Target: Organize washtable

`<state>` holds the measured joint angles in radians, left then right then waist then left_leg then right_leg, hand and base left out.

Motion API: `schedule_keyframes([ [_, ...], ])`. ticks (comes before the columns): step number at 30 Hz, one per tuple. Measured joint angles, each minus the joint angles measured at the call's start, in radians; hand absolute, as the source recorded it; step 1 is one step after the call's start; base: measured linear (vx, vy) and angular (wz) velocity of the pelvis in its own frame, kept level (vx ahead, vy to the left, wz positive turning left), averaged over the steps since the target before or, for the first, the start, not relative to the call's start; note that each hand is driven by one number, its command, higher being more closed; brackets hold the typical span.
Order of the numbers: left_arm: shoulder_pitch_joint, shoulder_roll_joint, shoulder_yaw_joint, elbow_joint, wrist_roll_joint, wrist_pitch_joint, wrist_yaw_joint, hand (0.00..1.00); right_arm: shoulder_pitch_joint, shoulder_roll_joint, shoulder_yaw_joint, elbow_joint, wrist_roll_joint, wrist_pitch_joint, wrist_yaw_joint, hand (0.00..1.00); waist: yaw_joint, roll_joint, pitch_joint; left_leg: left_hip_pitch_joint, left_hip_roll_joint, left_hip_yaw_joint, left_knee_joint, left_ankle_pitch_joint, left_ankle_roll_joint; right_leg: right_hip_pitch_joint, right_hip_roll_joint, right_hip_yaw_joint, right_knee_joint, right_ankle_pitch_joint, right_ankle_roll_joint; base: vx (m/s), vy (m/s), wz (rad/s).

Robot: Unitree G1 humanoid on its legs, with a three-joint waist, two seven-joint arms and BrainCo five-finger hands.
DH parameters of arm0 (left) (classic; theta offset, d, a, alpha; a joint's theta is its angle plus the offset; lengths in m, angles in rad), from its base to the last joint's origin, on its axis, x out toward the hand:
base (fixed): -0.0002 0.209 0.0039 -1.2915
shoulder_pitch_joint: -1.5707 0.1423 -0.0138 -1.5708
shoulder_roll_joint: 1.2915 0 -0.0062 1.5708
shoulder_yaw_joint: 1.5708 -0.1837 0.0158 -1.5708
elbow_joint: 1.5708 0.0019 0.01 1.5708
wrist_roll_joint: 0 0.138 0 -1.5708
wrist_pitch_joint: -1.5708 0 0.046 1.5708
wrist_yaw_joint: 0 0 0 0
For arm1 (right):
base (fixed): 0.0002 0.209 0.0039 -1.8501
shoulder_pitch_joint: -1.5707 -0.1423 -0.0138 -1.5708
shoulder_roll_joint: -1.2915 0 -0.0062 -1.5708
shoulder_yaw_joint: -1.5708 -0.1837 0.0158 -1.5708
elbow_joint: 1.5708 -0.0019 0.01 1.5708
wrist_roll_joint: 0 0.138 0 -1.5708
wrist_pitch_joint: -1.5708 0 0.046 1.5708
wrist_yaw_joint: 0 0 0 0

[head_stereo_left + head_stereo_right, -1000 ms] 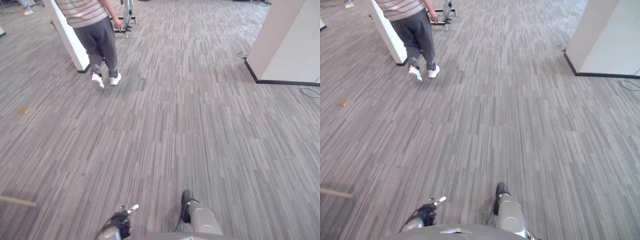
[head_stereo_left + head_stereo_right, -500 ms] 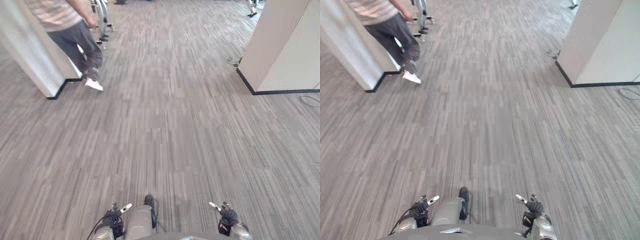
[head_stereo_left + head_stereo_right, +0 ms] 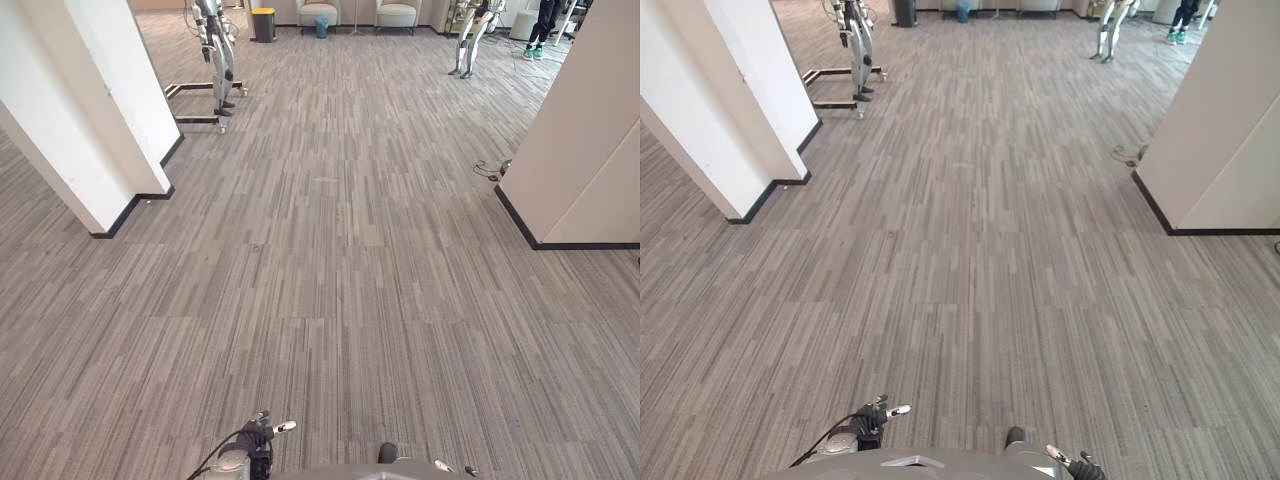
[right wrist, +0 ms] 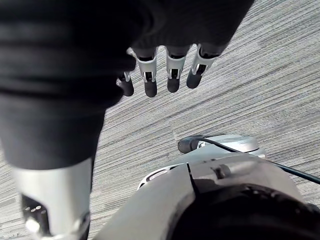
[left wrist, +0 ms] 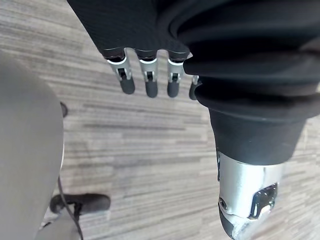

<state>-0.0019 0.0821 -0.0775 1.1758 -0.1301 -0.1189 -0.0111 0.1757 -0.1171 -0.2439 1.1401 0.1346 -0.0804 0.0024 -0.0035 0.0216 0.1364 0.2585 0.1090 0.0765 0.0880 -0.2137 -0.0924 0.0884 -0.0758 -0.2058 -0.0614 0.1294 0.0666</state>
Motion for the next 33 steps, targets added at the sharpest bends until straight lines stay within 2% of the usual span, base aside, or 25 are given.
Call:
schedule_keyframes([
  [7,0.002,0.003,0.001,0.000,0.001,0.001,0.000,0.00,0.003,0.000,-0.001,0.000,0.003,0.000,0.005,0.00,0.000,-0.004,-0.004,-0.007,0.002,0.002,-0.007,0.000,0.000,0.001,0.002,-0.001,-0.025,0.001,0.002,0.00,0.000,0.00],
  [9,0.003,0.004,0.011,0.001,0.003,0.007,-0.001,0.00,-0.001,-0.006,-0.009,0.001,0.006,0.000,0.020,0.00,-0.001,0.004,-0.008,-0.050,0.014,0.002,0.014,-0.026,-0.011,-0.029,0.009,-0.012,-0.024,-0.003,-0.003,0.01,-0.039,0.02],
  [10,0.001,0.001,0.025,0.000,0.004,0.008,0.000,0.00,-0.003,-0.008,-0.014,0.002,0.012,0.000,0.022,0.00,-0.001,0.018,-0.014,-0.068,0.023,0.002,0.031,-0.043,-0.004,-0.044,0.017,-0.016,-0.015,-0.008,-0.009,0.05,-0.091,-0.04],
  [11,0.006,-0.009,0.063,-0.001,-0.001,0.009,0.001,0.00,-0.004,-0.018,-0.026,0.005,0.036,0.003,0.030,0.00,-0.001,0.036,-0.018,-0.102,0.065,0.015,0.071,-0.068,-0.016,-0.091,0.045,-0.035,0.071,-0.038,-0.045,0.12,-0.154,-0.15],
  [12,0.023,-0.008,0.088,-0.002,-0.002,0.010,0.000,0.00,-0.004,-0.027,-0.025,0.005,0.048,0.004,0.036,0.00,0.002,0.058,-0.020,-0.124,0.108,0.026,0.113,-0.084,-0.037,-0.143,0.074,-0.064,0.229,-0.136,-0.077,0.21,-0.135,-0.15],
  [13,0.035,0.007,0.146,-0.007,-0.002,0.006,-0.006,0.00,-0.002,-0.017,-0.025,0.008,0.066,0.005,0.037,0.00,0.003,0.026,-0.011,-0.208,0.114,0.034,0.316,-0.089,-0.048,-0.168,0.065,-0.082,0.392,-0.272,-0.070,0.16,-0.133,0.00],
  [14,0.035,0.014,0.195,-0.018,-0.003,0.004,-0.006,0.00,-0.001,-0.007,-0.033,0.010,0.077,0.005,0.038,0.00,0.004,-0.002,-0.005,-0.284,0.113,0.041,0.472,-0.084,-0.047,-0.169,0.046,-0.080,0.427,-0.342,-0.068,0.03,-0.114,0.27],
  [15,0.038,0.011,0.267,-0.046,-0.011,0.007,-0.004,0.00,0.001,-0.012,-0.046,0.011,0.085,0.006,0.039,0.00,0.007,0.014,0.012,-0.430,0.142,0.008,0.762,-0.009,0.008,-0.157,0.039,-0.096,0.468,-0.420,-0.084,-0.05,-0.170,0.37],
  [16,0.047,0.009,0.285,-0.066,-0.043,0.006,0.000,0.00,0.002,-0.017,-0.044,0.011,0.104,0.008,0.038,0.00,0.012,0.013,0.031,-0.523,0.148,-0.007,0.928,0.009,0.013,-0.122,0.033,-0.097,0.465,-0.450,-0.084,0.03,-0.183,0.32],
  [17,0.058,0.018,0.284,-0.069,-0.051,0.005,0.001,0.00,-0.012,-0.020,-0.045,0.011,0.118,0.006,0.039,0.00,0.012,0.007,0.028,-0.578,0.141,0.016,0.940,0.007,0.012,-0.099,0.024,-0.099,0.443,-0.453,-0.069,0.12,-0.167,0.13],
  [18,0.065,0.022,0.284,-0.061,-0.061,0.006,0.002,0.00,-0.023,-0.020,-0.045,0.011,0.122,0.006,0.040,0.00,0.012,0.005,0.027,-0.610,0.133,0.035,0.906,0.007,0.012,-0.088,0.016,-0.101,0.421,-0.451,-0.065,0.23,-0.184,0.00],
  [20,0.114,0.021,0.295,-0.039,-0.114,0.008,0.002,0.00,-0.062,-0.019,-0.041,0.012,0.122,0.005,0.041,0.00,0.019,0.006,0.028,-0.675,0.115,0.096,0.606,0.024,-0.002,-0.037,0.013,-0.104,0.335,-0.435,-0.040,0.37,-0.172,-0.05],
  [21,0.122,0.016,0.302,-0.038,-0.136,0.009,0.004,0.00,-0.066,-0.020,-0.040,0.012,0.122,0.005,0.041,0.00,0.022,0.006,0.028,-0.673,0.109,0.094,0.508,0.037,-0.011,-0.016,0.019,-0.104,0.312,-0.434,-0.038,0.40,-0.146,-0.06],
  [22,0.146,0.003,0.316,-0.023,-0.174,0.016,0.010,0.00,-0.074,-0.022,-0.036,0.012,0.122,0.005,0.039,0.00,0.033,0.005,0.028,-0.661,0.097,0.074,0.301,0.083,-0.034,0.026,0.033,-0.105,0.268,-0.427,-0.043,0.25,-0.115,-0.09],
  [23,0.163,-0.007,0.316,-0.014,-0.193,0.023,0.017,0.00,-0.085,-0.023,-0.037,0.013,0.122,0.003,0.038,0.00,0.044,0.006,0.028,-0.650,0.089,0.053,0.163,0.129,-0.051,0.057,0.047,-0.103,0.235,-0.428,-0.041,0.23,-0.078,-0.19],
  [24,0.171,-0.009,0.323,0.005,-0.214,0.031,0.025,0.00,-0.105,-0.023,-0.038,0.026,0.122,-0.002,0.037,0.00,0.056,0.005,0.028,-0.659,0.088,0.052,0.078,0.167,-0.047,0.092,0.062,-0.094,0.202,-0.440,-0.024,0.19,0.006,-0.24],
  [25,0.172,-0.009,0.329,0.013,-0.215,0.035,0.027,0.00,-0.114,-0.025,-0.040,0.040,0.122,-0.003,0.036,0.00,0.064,0.001,0.027,-0.674,0.085,0.059,0.094,0.181,-0.038,0.108,0.061,-0.086,0.197,-0.452,-0.009,0.39,0.122,-0.36],
  [26,0.174,-0.009,0.357,0.017,-0.212,0.040,0.031,0.00,-0.119,-0.026,-0.040,0.042,0.121,-0.002,0.036,0.00,0.082,-0.022,0.016,-0.701,0.059,0.075,0.185,0.203,0.008,0.135,0.031,-0.079,0.196,-0.483,0.029,0.63,0.187,-0.49],
  [27,0.182,-0.007,0.372,0.020,-0.209,0.040,0.034,0.00,-0.113,-0.028,-0.040,0.041,0.121,-0.003,0.037,0.00,0.091,-0.040,0.004,-0.697,0.017,0.078,0.267,0.227,0.061,0.139,-0.017,-0.069,0.277,-0.511,0.070,0.69,0.214,-0.43],
  [28,0.183,-0.006,0.374,0.024,-0.205,0.041,0.035,0.00,-0.110,-0.028,-0.044,0.039,0.121,-0.004,0.036,0.00,0.090,-0.042,0.004,-0.691,0.004,0.075,0.305,0.231,0.074,0.122,-0.046,-0.065,0.376,-0.517,0.076,0.67,0.211,0.02],
  [29,0.188,0.018,0.371,0.031,-0.184,0.040,0.036,0.00,-0.098,-0.019,-0.060,0.039,0.121,-0.001,0.037,0.00,0.076,-0.076,-0.013,-0.660,-0.049,0.086,0.346,0.169,0.090,0.040,-0.130,-0.067,0.632,-0.482,0.039,0.54,0.235,0.59],
  [30,0.172,0.038,0.363,0.013,-0.172,0.039,0.039,0.00,-0.084,0.000,-0.085,0.040,0.120,0.001,0.040,0.00,0.058,-0.101,-0.013,-0.606,-0.108,0.083,0.356,0.114,0.103,-0.044,-0.201,-0.073,0.865,-0.308,-0.065,0.40,0.271,0.79],
  [31,0.159,0.043,0.343,-0.002,-0.169,0.039,0.040,0.00,-0.075,0.005,-0.089,0.043,0.120,0.002,0.040,0.00,0.045,-0.104,-0.008,-0.573,-0.127,0.076,0.351,0.095,0.125,-0.070,-0.211,-0.043,0.941,-0.174,-0.066,0.17,0.409,1.04],
  [32,0.141,0.047,0.292,-0.027,-0.158,0.035,0.038,0.00,-0.063,0.020,-0.091,0.047,0.119,0.003,0.044,0.00,0.019,-0.091,0.002,-0.478,-0.146,0.029,0.304,0.067,0.140,-0.127,-0.174,0.059,1.080,-0.006,0.003,-0.06,0.402,0.95],
  [33,0.111,0.056,0.267,-0.034,-0.152,0.034,0.038,0.00,-0.071,0.029,-0.088,0.047,0.119,0.003,0.050,0.00,0.007,-0.092,0.026,-0.412,-0.153,0.001,0.271,0.053,0.152,-0.198,-0.135,0.105,1.205,-0.119,0.022,-0.15,0.376,0.88],
])
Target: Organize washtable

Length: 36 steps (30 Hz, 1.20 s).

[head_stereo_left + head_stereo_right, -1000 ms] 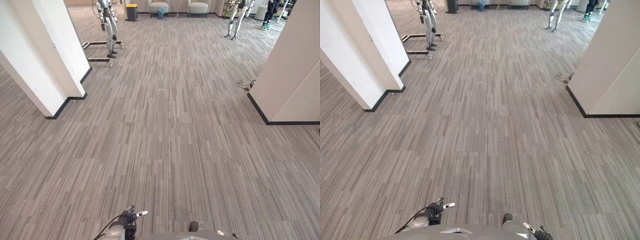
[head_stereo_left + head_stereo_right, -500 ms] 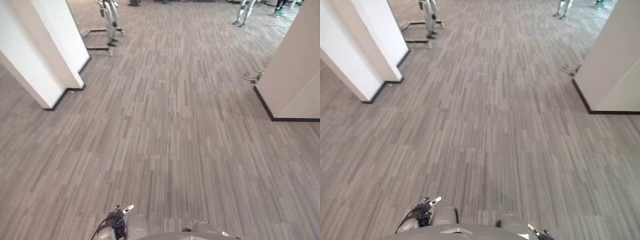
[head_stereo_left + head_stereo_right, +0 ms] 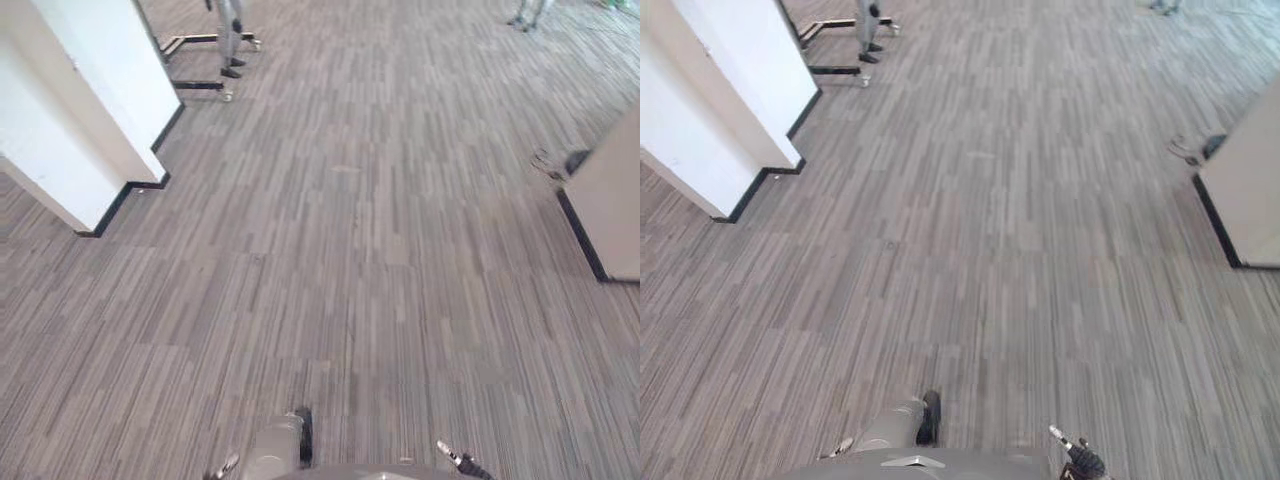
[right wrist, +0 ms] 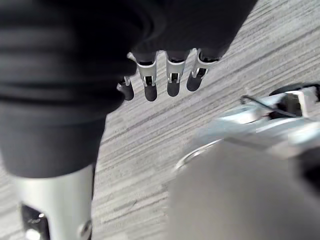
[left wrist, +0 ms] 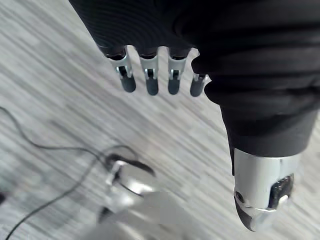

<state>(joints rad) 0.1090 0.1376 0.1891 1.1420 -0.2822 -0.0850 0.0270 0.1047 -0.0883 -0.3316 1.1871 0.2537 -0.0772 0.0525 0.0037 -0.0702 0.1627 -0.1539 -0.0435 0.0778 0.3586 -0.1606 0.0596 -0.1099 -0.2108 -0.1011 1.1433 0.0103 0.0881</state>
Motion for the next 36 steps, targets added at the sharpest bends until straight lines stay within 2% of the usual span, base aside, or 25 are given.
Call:
schedule_keyframes([
  [2,-0.066,0.003,-0.035,-0.021,0.017,-0.003,0.000,0.00,-0.004,0.001,-0.001,-0.010,0.001,-0.003,0.010,0.00,-0.014,0.030,0.040,0.181,0.017,-0.029,-0.112,-0.011,0.003,-0.168,0.066,-0.012,0.067,-0.157,-0.045,-0.04,0.125,0.41],
  [3,-0.085,-0.009,-0.041,-0.036,0.017,-0.005,0.000,0.00,0.000,0.002,-0.010,-0.013,0.001,-0.006,0.013,0.00,-0.031,0.036,0.046,0.249,0.026,-0.031,-0.151,-0.015,0.008,-0.229,0.068,-0.044,0.010,-0.190,-0.053,-0.03,0.048,0.41],
  [4,-0.110,-0.019,-0.041,-0.051,0.016,-0.012,0.000,0.00,0.000,0.002,-0.026,-0.015,0.001,-0.008,0.014,0.00,-0.043,0.040,0.056,0.334,0.035,-0.032,-0.194,-0.024,0.017,-0.286,0.062,-0.078,-0.151,-0.197,-0.061,-0.10,0.064,0.50],
  [6,-0.122,-0.025,-0.041,-0.076,0.017,-0.027,-0.003,0.00,0.018,0.009,-0.062,-0.013,0.001,-0.005,0.014,0.00,-0.065,0.035,0.051,0.403,0.045,-0.027,-0.229,-0.046,0.000,-0.298,0.047,-0.110,-0.483,-0.170,-0.031,-0.11,0.084,0.78],
  [7,-0.105,-0.042,-0.046,-0.114,0.017,-0.046,-0.011,0.00,0.068,0.020,-0.119,-0.004,0.001,0.000,0.013,0.00,-0.074,0.016,0.032,0.472,0.047,-0.043,-0.227,-0.134,-0.038,-0.294,0.044,-0.100,-0.745,-0.117,-0.035,-0.10,-0.045,0.87],
  [8,-0.091,-0.048,-0.030,-0.126,0.024,-0.047,-0.013,0.00,0.080,0.027,-0.119,-0.004,0.001,0.004,0.011,0.00,-0.070,-0.004,0.021,0.487,0.046,-0.054,-0.190,-0.164,-0.062,-0.295,0.053,-0.075,-0.725,-0.055,-0.085,0.08,-0.152,0.71],
  [9,-0.079,-0.054,-0.015,-0.119,0.035,-0.043,-0.012,0.00,0.088,0.028,-0.127,-0.004,0.000,0.005,0.010,0.00,-0.072,-0.005,0.019,0.480,0.054,-0.056,-0.115,-0.184,-0.061,-0.296,0.064,-0.058,-0.680,-0.015,-0.095,0.36,-0.278,0.06],
  [10,-0.054,-0.077,0.025,-0.102,0.058,-0.032,-0.013,0.00,0.085,0.029,-0.148,-0.005,0.000,0.006,0.014,0.00,-0.070,0.021,0.018,0.399,0.099,-0.040,0.166,-0.173,-0.088,-0.267,0.086,-0.073,-0.609,-0.063,-0.112,0.45,-0.256,-0.01],
  [11,-0.029,-0.101,0.066,-0.109,0.070,-0.031,-0.012,0.00,0.089,0.024,-0.156,-0.015,0.000,0.004,0.013,0.00,-0.074,0.069,0.010,0.292,0.167,-0.045,0.421,-0.081,-0.140,-0.223,0.128,-0.095,-0.609,-0.110,-0.124,0.63,-0.253,-0.21],
  [12,0.002,-0.122,0.118,-0.104,0.073,-0.028,-0.014,0.00,0.090,0.022,-0.160,-0.020,-0.002,0.007,0.014,0.00,-0.056,0.114,0.002,0.165,0.231,-0.069,0.684,0.107,-0.198,-0.167,0.191,-0.103,-0.614,-0.173,-0.148,0.57,-0.158,-0.26],
  [13,0.012,-0.130,0.134,-0.102,0.072,-0.026,-0.014,0.00,0.090,0.012,-0.160,-0.022,0.000,0.009,0.014,0.00,-0.047,0.130,0.004,0.122,0.249,-0.068,0.789,0.131,-0.211,-0.133,0.212,-0.102,-0.613,-0.196,-0.161,0.74,-0.163,-0.43],
  [15,0.042,-0.112,0.163,-0.085,0.053,-0.026,-0.019,0.00,0.055,0.007,-0.144,-0.021,0.002,0.015,0.008,0.00,-0.027,0.122,0.010,-0.009,0.265,-0.011,0.954,0.079,-0.145,0.028,0.250,-0.070,-0.665,-0.267,-0.179,0.67,-0.162,-0.45],
  [17,0.067,-0.087,0.155,-0.063,0.054,-0.023,-0.024,0.00,0.018,0.008,-0.100,-0.024,0.003,0.013,0.008,0.00,-0.009,0.088,0.005,-0.103,0.259,0.062,0.839,0.010,-0.134,0.140,0.252,-0.020,-0.762,-0.281,-0.161,0.64,-0.127,-0.62],
  [19,0.085,-0.085,0.157,-0.032,0.053,-0.011,-0.023,0.00,-0.026,0.007,-0.080,-0.036,0.004,0.009,0.006,0.00,0.007,0.075,0.004,-0.175,0.256,0.100,0.549,-0.024,-0.125,0.219,0.249,0.024,-0.839,-0.279,-0.132,0.45,-0.065,-0.66],
  [21,0.112,-0.089,0.159,-0.001,0.062,0.003,-0.019,0.00,-0.065,-0.005,-0.065,-0.046,0.007,-0.009,-0.001,0.00,0.014,0.080,0.006,-0.154,0.203,0.032,-0.036,0.045,-0.174,0.314,0.236,0.066,-0.907,-0.314,-0.088,-0.10,0.010,-0.60],
  [23,0.134,-0.094,0.157,0.012,0.075,0.007,-0.016,0.00,-0.067,-0.020,-0.045,-0.050,0.006,-0.024,-0.004,0.00,0.038,0.081,-0.003,-0.174,0.187,-0.005,-0.082,0.067,-0.168,0.360,0.206,0.094,-0.906,-0.379,-0.065,0.04,0.209,-0.73],
  [24,0.145,-0.082,0.158,0.037,0.075,0.011,-0.014,0.00,-0.037,-0.014,-0.029,-0.052,0.005,-0.030,-0.006,0.00,0.051,0.050,-0.040,-0.192,0.148,0.024,0.023,0.090,-0.145,0.384,0.149,0.109,-0.860,-0.441,-0.037,0.55,0.337,-0.61],
  [25,0.151,-0.072,0.159,0.058,0.076,0.012,-0.010,0.00,-0.017,-0.012,-0.031,-0.038,0.002,-0.026,-0.007,0.00,0.048,0.033,-0.052,-0.180,0.109,0.021,0.090,0.121,-0.106,0.324,0.113,0.095,-0.622,-0.454,-0.011,0.74,0.292,-0.24],
  [26,0.137,-0.058,0.152,0.068,0.075,0.014,-0.011,0.00,-0.005,-0.002,-0.034,-0.031,0.002,-0.023,-0.008,0.00,0.039,0.013,-0.051,-0.160,0.087,0.027,0.113,0.085,-0.084,0.269,0.077,0.076,-0.468,-0.415,0.004,0.81,0.219,0.22],
  [27,0.126,-0.022,0.122,0.072,0.075,0.015,-0.011,0.00,0.009,0.021,-0.035,-0.008,0.002,-0.020,-0.005,0.00,0.025,-0.017,-0.047,-0.094,0.034,0.028,0.090,0.045,-0.059,0.179,0.009,0.048,-0.223,-0.231,-0.003,0.80,0.171,0.38],
  [29,0.097,0.002,0.075,0.044,0.075,0.015,-0.012,0.00,0.029,0.032,-0.033,0.006,0.000,0.000,0.004,0.00,0.013,-0.022,-0.022,0.054,0.015,0.025,0.012,0.013,-0.029,0.087,-0.016,0.025,-0.053,-0.241,-0.038,0.74,0.159,0.08],
  [32,0.019,-0.002,-0.003,0.015,0.073,0.001,-0.013,0.00,0.040,0.020,-0.028,-0.002,0.001,-0.007,0.014,0.00,-0.010,0.025,-0.012,0.246,0.032,0.028,-0.151,-0.014,-0.011,-0.083,0.034,-0.058,-0.247,-0.324,-0.059,0.54,0.142,-0.11],
  [33,-0.021,-0.006,-0.005,-0.002,0.072,-0.005,-0.012,0.00,0.040,0.019,-0.029,-0.001,0.002,-0.005,0.014,0.00,-0.025,0.030,-0.010,0.290,0.039,0.025,-0.191,-0.030,-0.016,-0.130,0.064,-0.080,-0.466,-0.302,-0.036,0.46,0.092,0.17],
  [34,-0.056,-0.013,-0.004,-0.012,0.072,-0.010,-0.014,0.00,0.049,0.020,-0.041,0.002,0.001,-0.004,0.014,0.00,-0.029,0.028,-0.008,0.324,0.039,0.023,-0.206,-0.057,-0.023,-0.148,0.072,-0.106,-0.710,-0.222,-0.032,0.27,0.071,0.20],
  [36,-0.082,-0.039,0.018,-0.031,0.074,-0.015,-0.013,0.00,0.074,0.028,-0.098,0.007,0.000,0.004,0.013,0.00,-0.027,0.030,-0.010,0.376,0.041,0.019,-0.190,-0.123,-0.060,-0.161,0.084,-0.117,-0.933,-0.108,-0.038,0.15,0.007,0.12],
])
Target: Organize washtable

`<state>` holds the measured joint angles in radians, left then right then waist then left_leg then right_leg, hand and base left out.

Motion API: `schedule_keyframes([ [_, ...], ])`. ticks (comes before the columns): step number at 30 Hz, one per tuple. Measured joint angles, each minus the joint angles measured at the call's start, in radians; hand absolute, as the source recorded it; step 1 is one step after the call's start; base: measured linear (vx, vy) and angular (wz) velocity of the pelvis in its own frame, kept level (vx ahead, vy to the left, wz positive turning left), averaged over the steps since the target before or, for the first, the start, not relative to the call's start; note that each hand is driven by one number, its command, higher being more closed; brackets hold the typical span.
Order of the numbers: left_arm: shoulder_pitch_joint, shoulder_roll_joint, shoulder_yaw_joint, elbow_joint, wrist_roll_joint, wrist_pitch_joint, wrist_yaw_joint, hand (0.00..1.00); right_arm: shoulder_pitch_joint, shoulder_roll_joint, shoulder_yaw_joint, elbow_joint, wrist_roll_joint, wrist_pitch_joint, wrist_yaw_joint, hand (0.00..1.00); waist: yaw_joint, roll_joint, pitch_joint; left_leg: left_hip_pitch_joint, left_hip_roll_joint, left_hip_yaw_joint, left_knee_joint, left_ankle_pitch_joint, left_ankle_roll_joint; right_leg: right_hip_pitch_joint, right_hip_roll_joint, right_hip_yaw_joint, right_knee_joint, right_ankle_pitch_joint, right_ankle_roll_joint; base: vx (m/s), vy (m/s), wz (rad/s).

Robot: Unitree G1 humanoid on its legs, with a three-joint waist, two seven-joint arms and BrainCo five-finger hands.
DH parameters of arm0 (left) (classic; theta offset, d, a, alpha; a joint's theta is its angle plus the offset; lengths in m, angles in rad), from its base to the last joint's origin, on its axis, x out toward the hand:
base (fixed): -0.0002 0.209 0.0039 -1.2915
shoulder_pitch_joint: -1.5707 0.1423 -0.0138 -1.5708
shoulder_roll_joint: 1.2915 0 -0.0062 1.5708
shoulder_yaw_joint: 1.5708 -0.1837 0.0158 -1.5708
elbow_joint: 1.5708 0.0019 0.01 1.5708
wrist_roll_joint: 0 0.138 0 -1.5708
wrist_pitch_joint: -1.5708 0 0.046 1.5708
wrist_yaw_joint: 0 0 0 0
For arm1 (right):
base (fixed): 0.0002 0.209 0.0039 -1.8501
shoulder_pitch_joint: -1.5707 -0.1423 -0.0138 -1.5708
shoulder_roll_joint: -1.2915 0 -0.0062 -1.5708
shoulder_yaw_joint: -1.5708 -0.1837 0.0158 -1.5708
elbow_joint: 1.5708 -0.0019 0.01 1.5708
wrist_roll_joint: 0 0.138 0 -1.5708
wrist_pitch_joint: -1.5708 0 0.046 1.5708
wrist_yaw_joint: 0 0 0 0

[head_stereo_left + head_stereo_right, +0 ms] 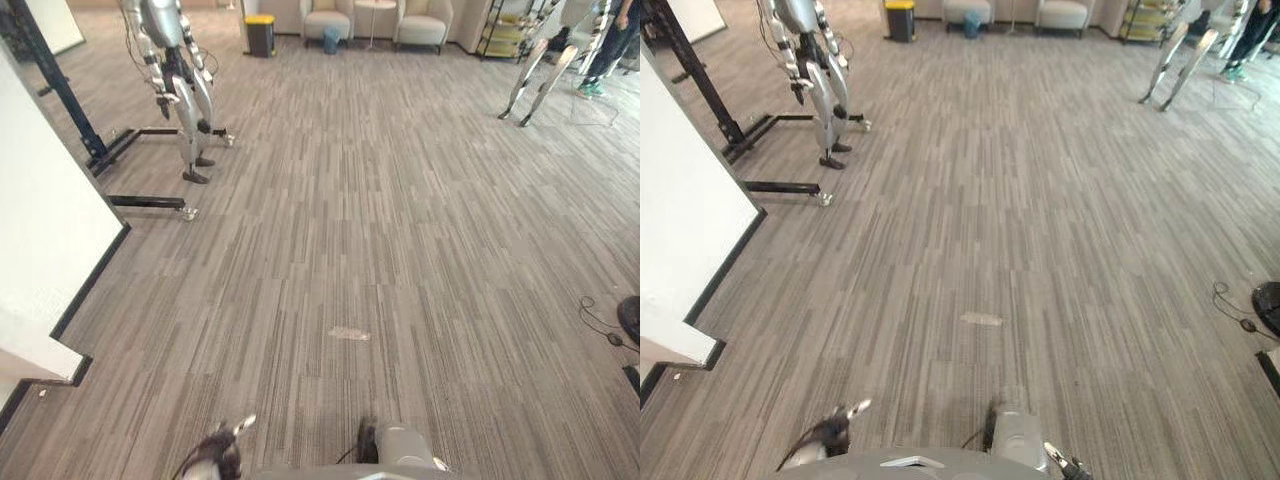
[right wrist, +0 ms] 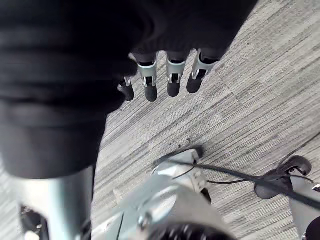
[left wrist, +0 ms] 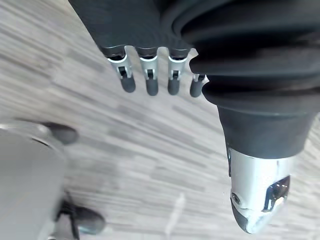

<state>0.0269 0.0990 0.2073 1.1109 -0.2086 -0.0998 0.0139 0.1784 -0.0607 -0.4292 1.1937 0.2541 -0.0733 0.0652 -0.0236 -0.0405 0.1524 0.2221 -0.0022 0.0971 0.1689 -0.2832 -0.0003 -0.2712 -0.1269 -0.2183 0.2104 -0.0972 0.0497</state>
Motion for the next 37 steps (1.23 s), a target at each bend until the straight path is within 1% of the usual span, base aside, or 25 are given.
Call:
schedule_keyframes([
  [1,0.013,-0.018,0.026,-0.022,0.000,-0.001,0.001,0.00,0.012,0.000,-0.006,0.000,0.000,0.003,-0.001,0.00,-0.001,0.011,-0.007,0.026,0.013,0.001,0.005,-0.024,-0.011,-0.008,0.011,0.004,0.014,0.015,-0.004,0.52,-0.064,0.24],
  [2,0.034,-0.050,0.078,-0.041,0.002,-0.010,0.001,0.00,0.036,0.007,-0.001,-0.004,-0.001,0.013,-0.004,0.00,-0.009,0.012,-0.015,0.022,0.033,0.005,0.144,-0.060,-0.041,0.000,0.019,0.021,0.087,0.041,-0.029,0.59,-0.171,0.52],
  [3,0.036,-0.070,0.130,-0.057,0.012,-0.010,0.000,0.00,0.040,0.017,-0.004,-0.006,-0.002,0.022,-0.004,0.00,-0.015,0.005,-0.010,-0.100,0.062,0.007,0.476,-0.039,-0.067,0.026,0.013,0.015,0.138,0.098,-0.060,0.55,-0.193,0.68],
  [4,0.039,-0.082,0.155,-0.068,0.021,-0.013,0.000,0.00,0.041,0.014,-0.004,-0.016,-0.001,0.022,-0.003,0.00,-0.021,0.018,-0.010,-0.166,0.098,0.001,0.636,0.019,-0.073,0.051,0.024,0.005,0.158,0.094,-0.069,0.40,-0.215,0.38],
  [5,0.056,-0.110,0.189,-0.070,0.022,-0.012,-0.001,0.00,0.036,-0.008,0.000,-0.027,0.000,0.020,-0.004,0.00,-0.004,0.061,0.002,-0.261,0.168,-0.014,0.870,0.243,-0.076,0.104,0.068,-0.002,0.183,0.024,-0.096,0.56,-0.151,-0.18],
  [6,0.074,-0.127,0.203,-0.065,0.007,-0.010,-0.004,0.00,0.020,-0.035,0.004,-0.049,0.000,0.019,-0.006,0.00,0.014,0.087,0.010,-0.337,0.196,-0.029,1.037,0.357,-0.091,0.162,0.089,0.009,0.187,-0.021,-0.112,0.62,-0.132,-0.38],
  [7,0.074,-0.128,0.206,-0.066,0.005,-0.013,-0.005,0.00,0.007,-0.039,0.002,-0.058,0.000,0.016,-0.006,0.00,0.019,0.090,0.014,-0.381,0.200,-0.032,1.095,0.338,-0.074,0.189,0.091,0.009,0.183,-0.029,-0.108,0.65,-0.144,-0.30],
  [8,0.069,-0.114,0.200,-0.070,0.003,-0.017,-0.008,0.00,-0.029,-0.038,0.001,-0.054,0.001,0.013,-0.009,0.00,0.021,0.081,0.021,-0.456,0.200,-0.026,1.131,0.281,-0.055,0.250,0.089,0.016,0.151,-0.046,-0.106,0.38,-0.125,-0.24],
  [10,0.069,-0.083,0.180,-0.065,0.002,-0.017,-0.009,0.00,-0.094,-0.030,0.021,-0.056,0.001,0.009,-0.011,0.00,0.039,0.061,0.033,-0.505,0.200,0.018,1.002,0.206,-0.047,0.346,0.088,0.047,0.069,-0.045,-0.104,0.14,-0.101,-0.46],
  [12,0.087,-0.057,0.165,-0.042,0.001,-0.011,-0.006,0.00,-0.165,-0.019,0.026,-0.062,0.002,0.000,-0.014,0.00,0.045,0.050,0.040,-0.497,0.175,0.042,0.626,0.170,-0.054,0.424,0.083,0.077,-0.009,-0.049,-0.087,-0.09,-0.052,-0.59],
  [13,0.109,-0.057,0.151,-0.025,0.001,-0.010,-0.004,0.00,-0.184,-0.017,0.028,-0.069,0.003,-0.012,-0.017,0.00,0.052,0.053,0.039,-0.442,0.146,0.023,0.307,0.191,-0.080,0.452,0.080,0.099,-0.034,-0.070,-0.059,-0.11,0.009,-0.49],
  [14,0.118,-0.061,0.149,-0.013,-0.002,-0.009,-0.003,0.00,-0.185,-0.021,0.035,-0.076,0.003,-0.015,-0.018,0.00,0.053,0.063,0.035,-0.411,0.136,-0.001,0.162,0.218,-0.095,0.463,0.086,0.108,-0.035,-0.084,-0.052,-0.06,0.135,-0.50],
  [15,0.132,-0.064,0.137,0.006,0.006,-0.006,-0.001,0.00,-0.177,-0.032,0.045,-0.095,0.003,-0.024,-0.021,0.00,0.053,0.080,0.029,-0.389,0.129,-0.030,0.050,0.261,-0.078,0.478,0.093,0.125,-0.016,-0.133,-0.032,0.12,0.261,-0.42],
  [16,0.137,-0.056,0.138,0.044,0.016,0.001,0.001,0.00,-0.171,-0.027,0.069,-0.095,0.003,-0.028,-0.023,0.00,0.059,0.073,0.025,-0.386,0.114,-0.027,0.109,0.307,-0.048,0.495,0.072,0.147,0.035,-0.193,-0.013,0.20,0.296,-0.37],
  [18,0.139,-0.017,0.130,0.070,0.022,0.011,0.002,0.00,-0.135,-0.011,0.097,-0.092,0.002,-0.028,-0.022,0.00,0.058,0.006,0.004,-0.367,0.055,0.000,0.132,0.254,-0.025,0.495,0.012,0.157,0.106,-0.230,0.004,0.42,0.192,-0.10],
  [19,0.135,0.001,0.095,0.072,0.026,0.013,0.001,0.00,-0.114,-0.005,0.112,-0.091,0.002,-0.028,-0.021,0.00,0.058,-0.009,-0.002,-0.333,0.030,0.010,0.110,0.249,-0.013,0.459,-0.016,0.163,0.222,-0.214,0.006,0.51,0.173,0.07],
  [22,0.120,0.023,0.013,0.062,0.041,0.012,-0.002,0.00,-0.078,0.003,0.103,-0.076,0.006,-0.025,-0.004,0.00,0.047,0.003,0.003,-0.208,0.002,0.015,0.053,0.226,0.023,0.368,-0.043,0.210,0.518,-0.111,0.031,0.37,0.179,0.09],
  [24,0.104,0.030,-0.016,0.062,0.040,0.009,-0.002,0.00,-0.080,0.000,0.105,-0.073,0.002,-0.025,0.002,0.00,0.038,0.004,0.002,-0.147,0.000,0.016,0.008,0.224,0.025,0.332,-0.056,0.181,0.564,-0.139,0.020,0.16,0.056,-0.01],
  [28,0.082,0.030,-0.023,0.059,0.039,0.008,-0.002,0.00,-0.079,-0.006,0.103,-0.059,0.001,-0.025,0.001,0.00,0.032,0.008,0.002,-0.096,0.010,0.002,-0.061,0.214,0.015,0.293,-0.070,0.144,0.378,-0.189,0.023,-0.08,-0.015,0.05],
  [29,0.083,0.031,-0.024,0.059,0.040,0.008,-0.002,0.00,-0.074,-0.010,0.103,-0.053,0.000,-0.024,0.001,0.00,0.032,0.005,0.001,-0.096,0.012,-0.007,-0.060,0.198,0.010,0.300,-0.070,0.151,0.252,-0.181,0.035,-0.15,-0.093,0.20],
  [30,0.083,0.043,-0.042,0.059,0.039,0.007,-0.001,0.00,-0.060,-0.006,0.105,-0.047,-0.001,-0.021,0.002,0.00,0.033,-0.012,-0.003,-0.096,0.000,-0.021,-0.059,0.194,-0.007,0.310,-0.074,0.153,0.133,-0.102,0.050,-0.12,-0.149,0.31],
  [31,0.084,0.051,-0.055,0.063,0.040,0.007,-0.001,0.00,-0.051,-0.002,0.105,-0.043,-0.001,-0.017,0.002,0.00,0.031,-0.023,-0.007,-0.092,-0.004,-0.033,-0.059,0.192,-0.015,0.313,-0.080,0.150,0.116,-0.101,0.083,0.00,-0.215,0.40],
  [33,0.094,0.036,-0.061,0.065,0.039,0.006,-0.002,0.00,-0.019,-0.015,0.102,-0.028,-0.013,-0.005,0.002,0.00,0.034,0.003,-0.032,-0.065,0.028,-0.048,-0.116,0.220,-0.055,0.339,-0.049,0.121,0.070,-0.102,0.076,0.12,-0.212,0.23],
  [35,0.109,0.020,-0.052,0.066,0.039,0.006,-0.002,0.00,-0.017,-0.036,0.105,-0.011,-0.021,-0.001,0.001,0.00,0.031,0.032,-0.051,-0.058,0.056,-0.054,-0.154,0.239,-0.071,0.345,-0.016,0.110,0.028,-0.091,0.061,0.11,-0.169,0.04],
  [37,0.120,0.020,-0.049,0.066,0.038,0.007,-0.004,0.00,-0.015,-0.037,0.106,-0.007,-0.032,-0.001,0.001,0.00,0.030,0.032,-0.055,-0.056,0.088,-0.071,-0.169,0.250,-0.089,0.361,0.020,0.090,-0.010,-0.074,0.049,0.11,-0.148,0.13],
])
